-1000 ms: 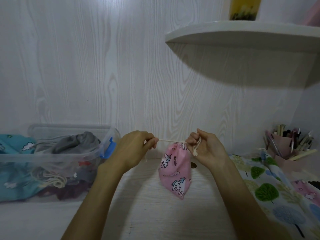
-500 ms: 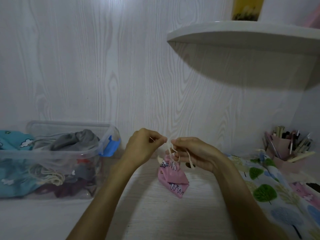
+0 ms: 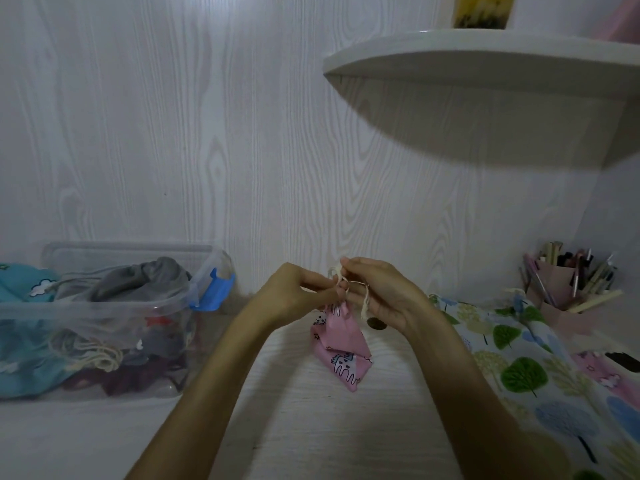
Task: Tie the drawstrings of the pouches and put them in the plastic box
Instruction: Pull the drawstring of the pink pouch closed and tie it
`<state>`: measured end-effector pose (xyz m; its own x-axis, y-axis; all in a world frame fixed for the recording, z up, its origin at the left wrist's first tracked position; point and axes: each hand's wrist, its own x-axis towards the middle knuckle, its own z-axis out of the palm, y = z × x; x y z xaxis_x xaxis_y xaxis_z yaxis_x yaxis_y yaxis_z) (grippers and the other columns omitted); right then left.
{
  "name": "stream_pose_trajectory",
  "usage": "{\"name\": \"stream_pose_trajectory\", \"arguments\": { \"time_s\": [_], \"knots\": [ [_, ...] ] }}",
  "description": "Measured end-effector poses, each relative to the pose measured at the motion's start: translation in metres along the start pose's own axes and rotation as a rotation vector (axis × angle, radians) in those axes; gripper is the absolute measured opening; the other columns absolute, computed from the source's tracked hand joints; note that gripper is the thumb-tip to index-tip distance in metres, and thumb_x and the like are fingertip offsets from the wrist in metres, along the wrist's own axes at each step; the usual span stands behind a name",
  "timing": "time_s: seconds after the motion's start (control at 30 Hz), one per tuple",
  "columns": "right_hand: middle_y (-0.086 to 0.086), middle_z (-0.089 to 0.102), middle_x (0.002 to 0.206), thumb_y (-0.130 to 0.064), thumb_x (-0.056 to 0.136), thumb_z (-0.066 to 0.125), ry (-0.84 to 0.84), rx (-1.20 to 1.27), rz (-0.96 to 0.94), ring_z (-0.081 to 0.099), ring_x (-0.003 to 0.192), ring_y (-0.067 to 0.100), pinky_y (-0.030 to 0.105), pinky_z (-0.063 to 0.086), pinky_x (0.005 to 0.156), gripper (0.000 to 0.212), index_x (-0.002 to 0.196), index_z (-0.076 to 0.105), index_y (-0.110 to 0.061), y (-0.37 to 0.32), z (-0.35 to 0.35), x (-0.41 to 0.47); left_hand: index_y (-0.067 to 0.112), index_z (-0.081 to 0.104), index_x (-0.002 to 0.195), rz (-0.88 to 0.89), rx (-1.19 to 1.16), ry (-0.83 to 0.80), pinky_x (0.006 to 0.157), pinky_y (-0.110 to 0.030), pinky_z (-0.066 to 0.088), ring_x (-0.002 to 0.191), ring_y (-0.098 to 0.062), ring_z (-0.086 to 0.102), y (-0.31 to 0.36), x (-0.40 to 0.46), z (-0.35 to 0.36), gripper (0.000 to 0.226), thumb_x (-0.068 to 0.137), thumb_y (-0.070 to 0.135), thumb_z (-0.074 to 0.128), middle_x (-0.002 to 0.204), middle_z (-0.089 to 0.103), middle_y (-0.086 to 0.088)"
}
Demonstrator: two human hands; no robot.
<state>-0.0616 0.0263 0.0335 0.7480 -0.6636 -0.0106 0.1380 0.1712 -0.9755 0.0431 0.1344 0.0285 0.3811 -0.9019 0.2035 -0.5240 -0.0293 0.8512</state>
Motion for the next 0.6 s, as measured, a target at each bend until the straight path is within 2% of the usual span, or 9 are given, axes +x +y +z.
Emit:
{"name": "stream_pose_trajectory", "arguments": {
  "time_s": [0.07, 0.17, 0.23, 0.3, 0.4, 0.47, 0.53, 0.6],
  "knots": [
    [0.009, 0.056, 0.072, -0.012, 0.093, 0.056, -0.004, -0.017, 0.001, 0.060, 0.057, 0.013, 0.025, 0.059, 0.059, 0.023, 0.071, 0.056, -0.005, -0.002, -0.001, -0.002, 0.012, 0.074, 0.098, -0.012, -0.067, -0.007, 0.043, -0.002, 0.035, 0.055, 0.012, 0.059, -0.001, -0.001, 0.001, 0.018, 0.084, 0.022, 0.068, 0.079, 0.070, 0.003],
    [0.010, 0.059, 0.079, -0.015, 0.092, 0.056, -0.023, -0.032, 0.004, 0.064, 0.066, 0.016, 0.027, 0.058, 0.063, 0.023, 0.072, 0.056, -0.005, -0.008, -0.005, -0.007, 0.021, 0.076, 0.080, -0.065, -0.089, 0.028, 0.042, -0.006, 0.036, 0.054, 0.010, 0.058, -0.006, 0.001, 0.000, 0.012, 0.078, 0.032, 0.073, 0.070, 0.071, 0.006],
    [0.012, 0.063, 0.089, -0.017, 0.092, 0.057, -0.006, -0.125, -0.039, 0.066, 0.076, 0.018, 0.025, 0.058, 0.064, 0.021, 0.074, 0.058, -0.005, -0.012, -0.006, -0.009, 0.026, 0.075, 0.074, -0.080, -0.122, 0.033, 0.043, -0.007, 0.037, 0.055, 0.009, 0.058, -0.007, 0.002, 0.003, 0.010, 0.076, 0.036, 0.074, 0.067, 0.071, 0.009],
    [0.011, 0.064, 0.094, -0.020, 0.091, 0.059, 0.014, -0.233, -0.076, 0.066, 0.081, 0.017, 0.023, 0.057, 0.065, 0.021, 0.075, 0.060, -0.007, -0.017, -0.005, -0.013, 0.027, 0.075, 0.073, -0.076, -0.168, 0.030, 0.045, -0.008, 0.037, 0.056, 0.007, 0.058, -0.007, 0.002, 0.008, 0.009, 0.076, 0.036, 0.073, 0.069, 0.071, 0.007],
    [0.000, 0.067, 0.086, -0.027, 0.092, 0.058, 0.107, -0.527, -0.190, 0.065, 0.083, 0.011, 0.021, 0.051, 0.068, 0.024, 0.072, 0.063, -0.014, -0.024, -0.009, -0.018, 0.020, 0.076, 0.079, -0.052, -0.250, 0.073, 0.044, -0.009, 0.035, 0.068, -0.005, 0.061, -0.007, 0.002, 0.010, 0.014, 0.080, 0.033, 0.071, 0.076, 0.071, -0.004],
    [-0.004, 0.065, 0.077, -0.029, 0.092, 0.056, 0.208, -0.621, -0.275, 0.062, 0.074, 0.010, 0.020, 0.047, 0.065, 0.026, 0.071, 0.063, -0.016, -0.029, -0.015, -0.020, 0.021, 0.076, 0.085, -0.060, -0.338, 0.145, 0.046, -0.009, 0.036, 0.073, -0.008, 0.060, -0.007, 0.002, 0.009, 0.014, 0.082, 0.033, 0.069, 0.083, 0.071, -0.006],
    [0.000, 0.058, 0.067, -0.025, 0.094, 0.055, 0.224, -0.514, -0.223, 0.055, 0.056, 0.009, 0.017, 0.046, 0.051, 0.027, 0.070, 0.059, -0.013, -0.032, -0.023, -0.022, 0.025, 0.074, 0.090, -0.093, -0.483, 0.205, 0.050, -0.011, 0.036, 0.075, -0.002, 0.063, -0.006, 0.003, 0.005, 0.012, 0.084, 0.033, 0.066, 0.090, 0.072, 0.003],
    [0.001, 0.051, 0.059, -0.024, 0.094, 0.054, 0.183, -0.506, -0.128, 0.044, 0.044, 0.008, 0.017, 0.040, 0.043, 0.027, 0.069, 0.056, -0.013, -0.032, -0.027, -0.024, 0.025, 0.073, 0.095, -0.100, -0.599, 0.229, 0.050, -0.010, 0.035, 0.075, 0.006, 0.066, -0.006, 0.004, 0.004, 0.014, 0.086, 0.032, 0.064, 0.095, 0.072, 0.011]
  ]
}}
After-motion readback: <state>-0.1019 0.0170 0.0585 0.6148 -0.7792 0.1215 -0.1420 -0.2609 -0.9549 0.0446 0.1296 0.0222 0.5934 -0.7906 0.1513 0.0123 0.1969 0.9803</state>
